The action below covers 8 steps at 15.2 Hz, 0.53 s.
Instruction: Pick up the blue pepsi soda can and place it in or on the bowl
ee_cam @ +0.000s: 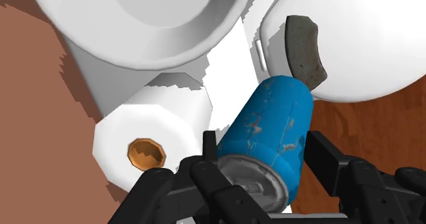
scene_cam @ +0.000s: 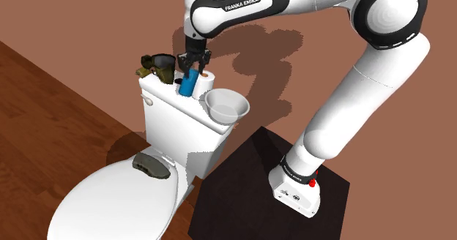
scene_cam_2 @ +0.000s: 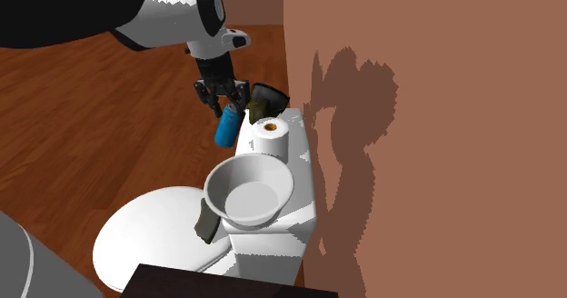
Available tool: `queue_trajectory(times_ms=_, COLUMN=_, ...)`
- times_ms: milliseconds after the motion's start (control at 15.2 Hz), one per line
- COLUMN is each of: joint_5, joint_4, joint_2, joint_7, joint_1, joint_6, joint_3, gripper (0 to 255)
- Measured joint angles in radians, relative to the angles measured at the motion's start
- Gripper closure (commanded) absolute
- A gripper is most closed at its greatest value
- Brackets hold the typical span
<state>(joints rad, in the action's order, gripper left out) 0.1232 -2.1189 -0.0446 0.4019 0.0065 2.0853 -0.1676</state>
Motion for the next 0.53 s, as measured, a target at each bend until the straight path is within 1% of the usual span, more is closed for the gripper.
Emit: queue_trajectory(times_ms=528, joint_5=-0.012, joint_4=0.074, joint_2=-0.031, joint_7=-0.017, joint_1=0.000, joint_6=-0.103, joint_3=0.001, gripper=255)
